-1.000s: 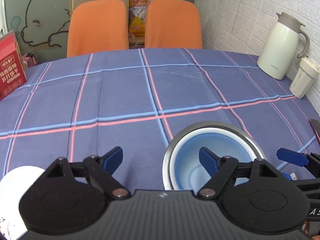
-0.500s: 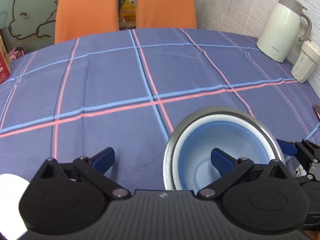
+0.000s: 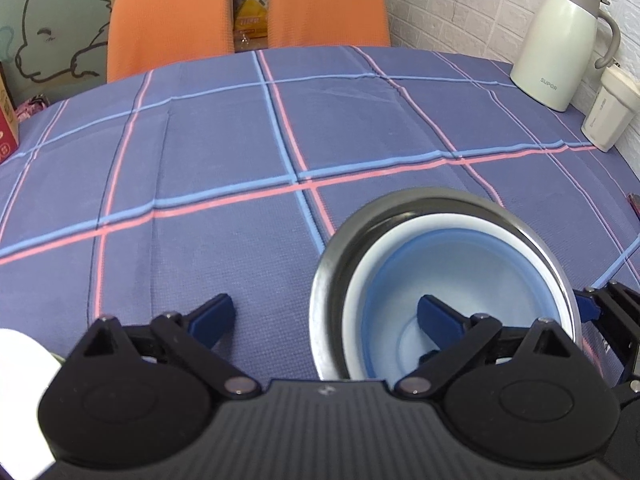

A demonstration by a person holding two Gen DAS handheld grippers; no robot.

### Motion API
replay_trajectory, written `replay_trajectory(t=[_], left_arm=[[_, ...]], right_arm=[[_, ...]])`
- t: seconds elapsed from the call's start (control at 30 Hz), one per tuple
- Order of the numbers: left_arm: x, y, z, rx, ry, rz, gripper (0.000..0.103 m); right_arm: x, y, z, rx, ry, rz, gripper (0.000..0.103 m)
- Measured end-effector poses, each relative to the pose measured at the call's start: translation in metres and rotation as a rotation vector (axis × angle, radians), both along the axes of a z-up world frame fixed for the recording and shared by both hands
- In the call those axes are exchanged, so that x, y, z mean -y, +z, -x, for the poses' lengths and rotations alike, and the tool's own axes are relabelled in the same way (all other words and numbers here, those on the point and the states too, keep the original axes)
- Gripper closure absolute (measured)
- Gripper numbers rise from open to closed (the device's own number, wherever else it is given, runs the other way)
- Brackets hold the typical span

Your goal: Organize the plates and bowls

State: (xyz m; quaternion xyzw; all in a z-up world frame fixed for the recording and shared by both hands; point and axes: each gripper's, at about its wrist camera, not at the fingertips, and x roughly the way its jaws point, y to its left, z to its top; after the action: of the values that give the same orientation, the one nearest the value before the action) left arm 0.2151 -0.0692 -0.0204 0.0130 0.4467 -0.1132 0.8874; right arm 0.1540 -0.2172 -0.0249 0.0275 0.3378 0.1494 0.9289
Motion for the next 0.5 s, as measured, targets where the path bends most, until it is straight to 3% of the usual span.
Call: replay_trajectory(t=[0.03, 0.1, 0.17, 0.5], left_arm=[[0.002, 0.000, 0.001, 0.005, -0.005, -0.008, 0.011], [0.005, 0.004, 0.005, 0.012, -0.037, 0.013, 0.035], [0.010, 0.008, 0.008, 0.009, -0.081, 0.031, 0.052], [0.010, 0.008, 0.008, 0.002, -0.077, 0.042, 0.050]], right_arm=[[0.000, 0.000, 0.001, 0.004, 0.011, -0.019, 0.018], [0.001, -0.001, -0.001, -0.005, 0.041, -0.088, 0.020], [-0.004, 0.000, -0.003, -0.005, 0.057, -0.091, 0.020], [-0.007, 0.002, -0.003, -0.032, 0.060, -0.079, 0.021]])
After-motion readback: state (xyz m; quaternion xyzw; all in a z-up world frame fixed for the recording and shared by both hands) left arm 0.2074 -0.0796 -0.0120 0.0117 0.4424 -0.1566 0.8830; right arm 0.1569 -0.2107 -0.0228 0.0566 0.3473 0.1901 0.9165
